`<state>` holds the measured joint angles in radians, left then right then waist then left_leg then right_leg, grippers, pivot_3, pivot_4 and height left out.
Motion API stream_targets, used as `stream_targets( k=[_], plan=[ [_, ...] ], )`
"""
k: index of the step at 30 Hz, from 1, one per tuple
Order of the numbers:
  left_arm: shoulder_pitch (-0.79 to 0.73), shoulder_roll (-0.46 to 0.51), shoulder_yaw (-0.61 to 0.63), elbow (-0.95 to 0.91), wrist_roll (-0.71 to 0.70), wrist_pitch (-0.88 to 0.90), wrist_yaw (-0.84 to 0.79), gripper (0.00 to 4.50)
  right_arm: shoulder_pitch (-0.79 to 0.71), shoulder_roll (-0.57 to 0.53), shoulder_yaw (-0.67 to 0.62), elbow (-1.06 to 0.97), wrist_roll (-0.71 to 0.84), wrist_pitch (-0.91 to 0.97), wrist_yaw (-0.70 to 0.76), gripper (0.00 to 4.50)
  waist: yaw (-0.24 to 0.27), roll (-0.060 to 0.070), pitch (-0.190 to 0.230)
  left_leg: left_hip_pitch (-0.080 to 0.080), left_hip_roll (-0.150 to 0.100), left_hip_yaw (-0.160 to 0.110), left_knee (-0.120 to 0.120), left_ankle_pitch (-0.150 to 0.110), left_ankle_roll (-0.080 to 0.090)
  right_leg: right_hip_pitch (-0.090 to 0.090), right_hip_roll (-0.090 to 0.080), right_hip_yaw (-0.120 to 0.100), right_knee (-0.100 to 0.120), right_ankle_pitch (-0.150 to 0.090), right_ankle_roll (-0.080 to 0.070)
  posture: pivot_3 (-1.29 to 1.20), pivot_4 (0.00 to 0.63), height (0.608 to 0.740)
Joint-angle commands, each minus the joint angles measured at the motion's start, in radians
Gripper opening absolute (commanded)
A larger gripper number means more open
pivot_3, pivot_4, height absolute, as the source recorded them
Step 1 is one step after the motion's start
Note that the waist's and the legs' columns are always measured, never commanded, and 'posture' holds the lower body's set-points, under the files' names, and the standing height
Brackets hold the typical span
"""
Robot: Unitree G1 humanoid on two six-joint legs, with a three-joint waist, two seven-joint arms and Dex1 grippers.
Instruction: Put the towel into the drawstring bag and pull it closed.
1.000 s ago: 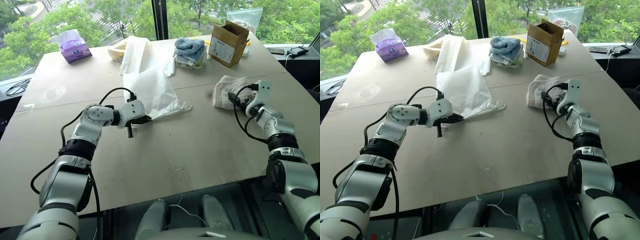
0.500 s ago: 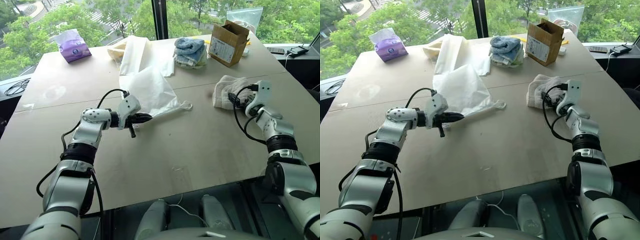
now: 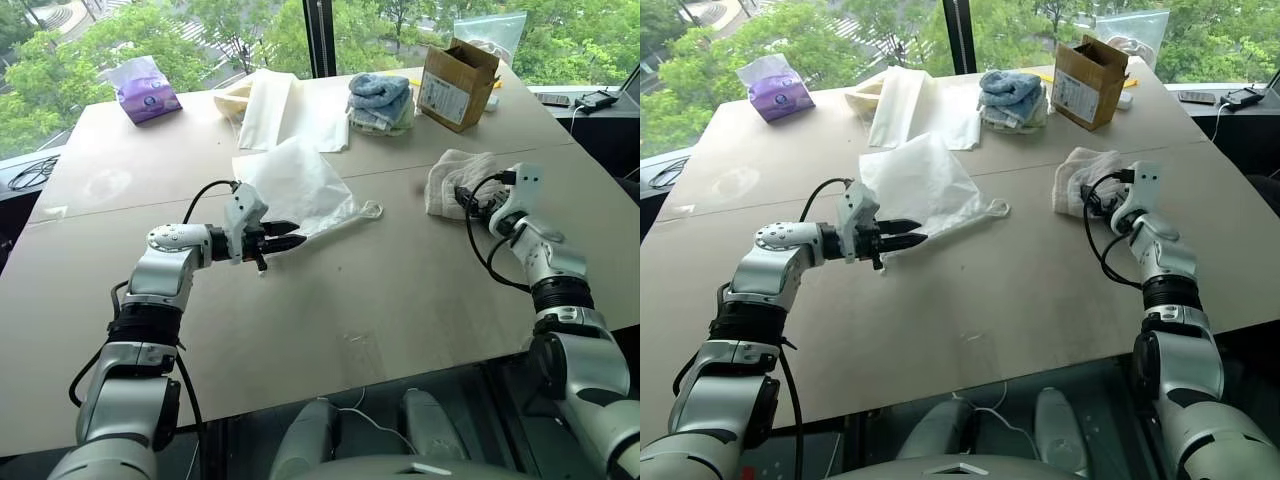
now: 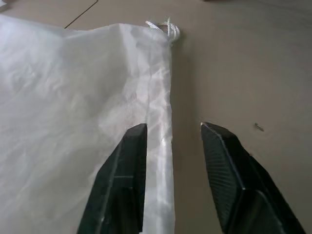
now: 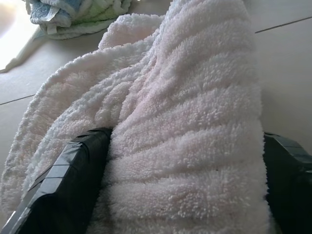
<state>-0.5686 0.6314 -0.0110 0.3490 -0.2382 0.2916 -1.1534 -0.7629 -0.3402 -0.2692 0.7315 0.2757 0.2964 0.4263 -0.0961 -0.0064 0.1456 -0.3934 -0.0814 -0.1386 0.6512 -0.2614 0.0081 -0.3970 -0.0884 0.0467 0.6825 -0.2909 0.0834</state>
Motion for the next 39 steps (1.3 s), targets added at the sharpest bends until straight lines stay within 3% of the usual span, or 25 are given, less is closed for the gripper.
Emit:
stream_targets(
  k=[1, 2, 9, 13, 19, 28, 39],
  plan=[
    [0.013, 0.007, 0.011, -0.070, -0.006, -0.037, 0.012, 3.76, 0.048, -0.025, 0.028, -0.151, 0.000, -0.031, 0.057, 4.50, 0.001, 0.000, 0.000, 0.000, 0.000, 0.000, 0.000, 0.000, 0.000, 0.000, 0.000, 0.000, 0.000, 0.000, 0.000, 0.00, 0.150, 0.740],
    [0.020, 0.007, 0.011, -0.082, -0.005, -0.046, 0.015, 4.20, 0.073, -0.035, 0.037, -0.204, 0.002, -0.029, 0.072, 4.50, 0.002, 0.000, 0.000, -0.001, 0.000, 0.000, 0.000, 0.000, 0.000, -0.001, 0.000, 0.000, 0.000, 0.000, 0.000, 0.00, 0.150, 0.740],
    [0.079, -0.023, 0.005, -0.166, 0.018, -0.134, 0.088, 4.20, 0.395, -0.157, 0.099, -0.682, 0.041, 0.044, 0.230, 4.50, 0.023, 0.000, 0.000, -0.005, -0.001, -0.002, 0.000, 0.000, 0.000, -0.004, -0.001, -0.002, -0.001, 0.000, 0.000, 0.00, 0.150, 0.740],
    [0.101, -0.051, -0.016, -0.161, 0.063, -0.196, 0.145, 4.20, 0.583, -0.234, 0.159, -0.981, 0.179, 0.136, 0.395, 4.50, 0.032, 0.000, 0.000, -0.006, -0.001, -0.002, 0.000, 0.000, 0.000, -0.004, -0.001, -0.002, -0.001, 0.000, 0.000, 0.00, 0.150, 0.740],
    [0.114, -0.117, -0.033, -0.129, 0.115, -0.289, 0.249, 4.20, 0.679, -0.226, 0.289, -1.269, 0.295, 0.322, 0.371, 4.50, 0.044, -0.001, 0.000, -0.003, -0.001, -0.001, 0.003, -0.001, 0.002, -0.003, -0.001, -0.001, 0.005, 0.000, 0.000, 0.00, 0.150, 0.740],
    [0.056, -0.221, -0.061, -0.044, 0.179, -0.347, 0.387, 4.20, 0.705, -0.209, 0.311, -1.286, 0.272, 0.309, 0.304, 4.50, 0.077, -0.003, 0.001, -0.003, -0.002, -0.004, 0.006, 0.000, 0.000, 0.000, -0.001, -0.005, 0.004, 0.000, 0.000, 0.00, 0.150, 0.740],
    [-0.101, -0.285, -0.190, 0.159, 0.408, -0.525, 0.579, 4.20, 0.723, -0.166, 0.328, -1.271, 0.219, 0.270, 0.243, 4.50, 0.081, -0.006, 0.003, -0.004, -0.002, -0.004, 0.007, 0.000, 0.000, 0.000, -0.001, -0.005, 0.004, 0.000, 0.000, 0.00, 0.150, 0.740]
  ],
)
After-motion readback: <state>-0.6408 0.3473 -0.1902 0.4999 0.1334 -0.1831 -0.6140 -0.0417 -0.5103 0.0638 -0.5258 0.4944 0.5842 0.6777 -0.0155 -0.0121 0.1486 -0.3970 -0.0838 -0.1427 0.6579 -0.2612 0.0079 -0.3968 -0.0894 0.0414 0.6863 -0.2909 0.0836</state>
